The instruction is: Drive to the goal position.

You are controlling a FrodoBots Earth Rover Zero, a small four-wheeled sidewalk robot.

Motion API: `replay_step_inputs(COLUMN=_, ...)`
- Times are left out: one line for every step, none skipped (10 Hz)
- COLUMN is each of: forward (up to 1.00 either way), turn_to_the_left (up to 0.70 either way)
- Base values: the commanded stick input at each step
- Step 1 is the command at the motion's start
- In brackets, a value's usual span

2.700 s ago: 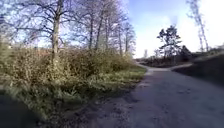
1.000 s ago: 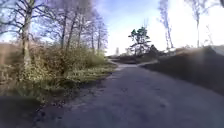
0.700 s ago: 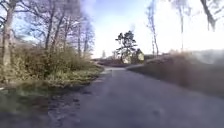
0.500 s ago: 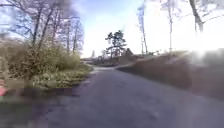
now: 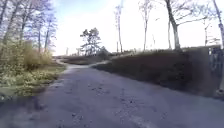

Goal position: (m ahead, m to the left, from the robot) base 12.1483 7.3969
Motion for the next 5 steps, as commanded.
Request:
replay_step_inputs(forward=1.0, turn_to_the_left=0.0)
replay_step_inputs(forward=1.0, turn_to_the_left=0.02)
replay_step_inputs(forward=1.0, turn_to_the_left=0.07)
replay_step_inputs(forward=1.0, turn_to_the_left=0.33)
replay_step_inputs(forward=1.0, turn_to_the_left=0.4)
